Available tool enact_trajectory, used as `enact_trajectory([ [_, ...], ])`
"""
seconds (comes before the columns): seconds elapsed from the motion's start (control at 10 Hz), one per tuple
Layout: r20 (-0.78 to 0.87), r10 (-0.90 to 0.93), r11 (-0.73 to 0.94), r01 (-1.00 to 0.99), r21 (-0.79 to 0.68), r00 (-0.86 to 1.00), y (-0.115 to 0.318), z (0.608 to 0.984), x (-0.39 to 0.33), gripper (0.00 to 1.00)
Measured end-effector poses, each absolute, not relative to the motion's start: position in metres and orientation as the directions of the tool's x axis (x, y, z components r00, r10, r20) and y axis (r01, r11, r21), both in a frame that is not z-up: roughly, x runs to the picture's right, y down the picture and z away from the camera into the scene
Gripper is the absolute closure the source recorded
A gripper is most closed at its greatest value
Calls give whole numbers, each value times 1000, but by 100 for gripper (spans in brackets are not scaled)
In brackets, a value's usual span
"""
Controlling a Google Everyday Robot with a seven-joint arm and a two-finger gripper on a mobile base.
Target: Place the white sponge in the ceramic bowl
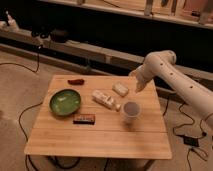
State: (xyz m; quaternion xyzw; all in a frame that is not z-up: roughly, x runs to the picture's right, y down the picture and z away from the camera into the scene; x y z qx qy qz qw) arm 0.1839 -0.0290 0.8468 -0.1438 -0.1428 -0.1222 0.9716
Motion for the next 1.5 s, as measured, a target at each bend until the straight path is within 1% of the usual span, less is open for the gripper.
enact_trajectory([
  [0.3, 297, -215, 911, 301, -282, 930, -21, 875, 183, 35],
  [0.6, 272, -210, 897, 296, -330, 939, -7, 910, 188, 35],
  [1.1, 359, -212, 903, 323, -284, 909, 2, 948, 170, 35],
  [1.5, 366, -226, 894, 341, -290, 903, 14, 977, 168, 35],
])
